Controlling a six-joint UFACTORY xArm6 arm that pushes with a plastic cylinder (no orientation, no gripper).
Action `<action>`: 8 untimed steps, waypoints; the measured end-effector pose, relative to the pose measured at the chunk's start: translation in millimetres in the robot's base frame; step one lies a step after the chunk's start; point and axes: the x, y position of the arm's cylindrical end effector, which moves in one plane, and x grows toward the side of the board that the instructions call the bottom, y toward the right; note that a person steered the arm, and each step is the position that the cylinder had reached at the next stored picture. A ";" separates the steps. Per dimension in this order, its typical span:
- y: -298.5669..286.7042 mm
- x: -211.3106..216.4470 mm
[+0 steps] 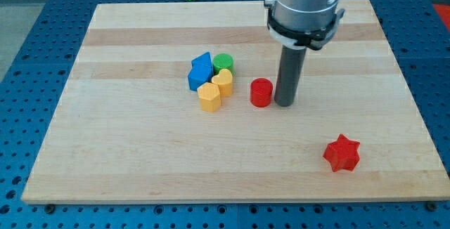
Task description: Move the red star a bit up
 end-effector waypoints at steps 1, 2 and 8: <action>-42.5 0.0; -54.4 6.4; 103.3 91.3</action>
